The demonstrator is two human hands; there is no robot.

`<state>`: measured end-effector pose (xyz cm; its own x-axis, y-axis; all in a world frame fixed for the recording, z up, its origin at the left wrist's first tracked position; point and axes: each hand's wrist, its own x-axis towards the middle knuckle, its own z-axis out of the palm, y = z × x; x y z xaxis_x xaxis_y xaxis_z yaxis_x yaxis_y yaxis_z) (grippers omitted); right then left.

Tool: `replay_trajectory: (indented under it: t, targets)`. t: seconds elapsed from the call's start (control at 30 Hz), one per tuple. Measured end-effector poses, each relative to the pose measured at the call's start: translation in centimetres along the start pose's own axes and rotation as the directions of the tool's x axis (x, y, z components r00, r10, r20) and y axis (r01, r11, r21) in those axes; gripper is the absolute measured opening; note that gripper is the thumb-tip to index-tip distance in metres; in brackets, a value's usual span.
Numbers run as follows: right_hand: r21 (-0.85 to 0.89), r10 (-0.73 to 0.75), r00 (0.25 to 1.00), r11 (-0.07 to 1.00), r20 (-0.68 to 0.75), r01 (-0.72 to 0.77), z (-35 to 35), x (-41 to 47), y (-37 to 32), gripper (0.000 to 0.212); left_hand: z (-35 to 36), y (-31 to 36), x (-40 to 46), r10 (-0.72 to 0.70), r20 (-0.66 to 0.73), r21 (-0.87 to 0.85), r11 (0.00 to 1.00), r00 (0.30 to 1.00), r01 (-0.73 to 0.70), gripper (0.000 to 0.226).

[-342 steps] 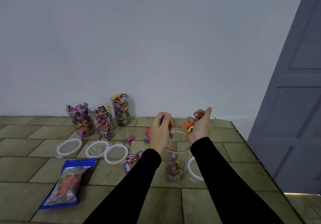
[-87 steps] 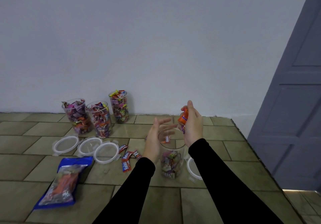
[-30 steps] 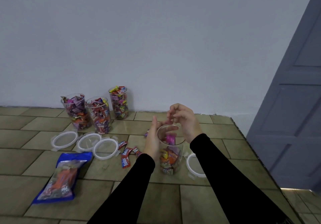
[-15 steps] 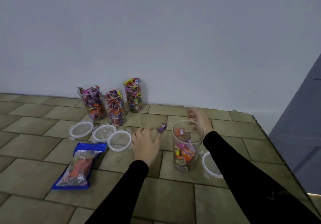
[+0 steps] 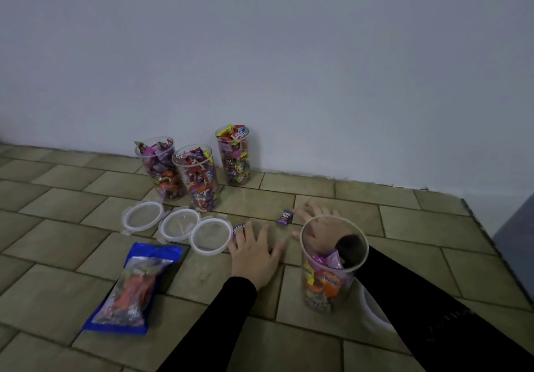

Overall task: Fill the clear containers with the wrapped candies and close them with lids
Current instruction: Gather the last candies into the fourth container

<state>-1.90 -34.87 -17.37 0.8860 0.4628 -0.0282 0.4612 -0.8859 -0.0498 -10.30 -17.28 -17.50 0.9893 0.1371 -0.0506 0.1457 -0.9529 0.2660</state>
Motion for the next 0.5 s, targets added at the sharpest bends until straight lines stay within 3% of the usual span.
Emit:
replay_trajectory:
  t: [0.13,0.27,0.33,0.43,0.5]
  targets:
    - [0.021,-0.092,0.996,0.996,0.001,0.092,0.4,0.6,0.3,0.085,-0.1,1.0,0.6,-0.043,0.007,-0.035,0.998,0.999,0.043,0.091]
    - [0.028,-0.159,0.987,0.987,0.02,0.159,0.2,1.3,0.1,0.069,0.2,1.7,1.7,-0.088,0.009,-0.052,0.995,0.996,0.089,0.059]
    - [0.074,-0.156,0.988,0.985,0.002,0.155,0.4,1.4,0.1,0.058,0.3,1.8,1.8,-0.061,-0.009,-0.027,0.998,0.998,0.061,0.063]
    - [0.114,-0.126,0.991,0.985,-0.037,0.13,0.9,1.4,0.1,0.045,0.3,1.7,1.4,0.05,-0.065,-0.022,0.998,0.997,-0.052,0.088]
    - [0.164,-0.11,0.993,0.98,-0.031,0.113,0.8,1.4,-0.2,0.041,0.6,1.3,1.6,0.123,-0.085,-0.032,0.992,0.989,-0.126,0.069]
